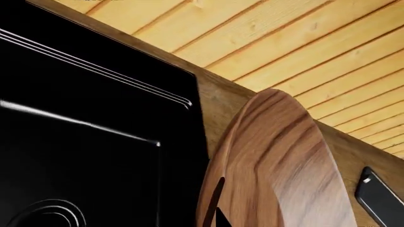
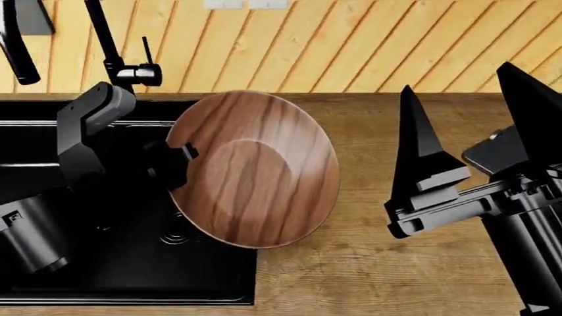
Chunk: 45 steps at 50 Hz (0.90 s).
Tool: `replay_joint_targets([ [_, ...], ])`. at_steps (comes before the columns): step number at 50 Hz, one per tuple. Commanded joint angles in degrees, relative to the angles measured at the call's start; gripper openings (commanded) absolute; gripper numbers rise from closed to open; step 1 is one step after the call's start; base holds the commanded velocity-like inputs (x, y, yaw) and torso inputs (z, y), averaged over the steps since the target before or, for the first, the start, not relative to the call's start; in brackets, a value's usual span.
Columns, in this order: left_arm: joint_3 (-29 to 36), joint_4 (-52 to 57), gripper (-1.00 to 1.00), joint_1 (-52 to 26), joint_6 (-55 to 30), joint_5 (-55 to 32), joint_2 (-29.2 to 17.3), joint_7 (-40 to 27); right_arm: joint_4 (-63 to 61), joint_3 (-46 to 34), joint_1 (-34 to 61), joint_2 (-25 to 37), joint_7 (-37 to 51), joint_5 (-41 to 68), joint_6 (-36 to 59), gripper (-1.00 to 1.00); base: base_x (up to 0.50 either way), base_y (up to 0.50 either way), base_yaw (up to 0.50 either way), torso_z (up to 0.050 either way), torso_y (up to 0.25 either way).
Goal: Place the two vegetables and bowl onto the tray for setting up a vegetable dip station.
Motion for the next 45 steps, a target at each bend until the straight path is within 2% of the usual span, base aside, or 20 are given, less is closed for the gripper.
replay_joint_targets([
  [1,-0.2,0.2,-1.00,-0.3,0.5,-0.3,0.0,0.5,0.2,0.0,-0.3,0.0,-0.1,-0.3,-0.1,1.00,0.00,-0.50,0.00,0.000,0.000],
  [17,0.0,1.3,-1.00,-3.1,2.3,-2.9,2.9,-0.7,-0.9,0.2,0.1,-0.2,0.9,-0.4,1.0,1.00,0.00,-0.50,0.00,0.000,0.001],
  [45,-0.9,1.2,-1.00,-2.6,4.4,-0.4,2.8,-0.3,-1.4,0.3,0.2,-0.2,0.7,-1.0,1.0,1.00,0.00,-0.50,0.00,0.000,0.000],
])
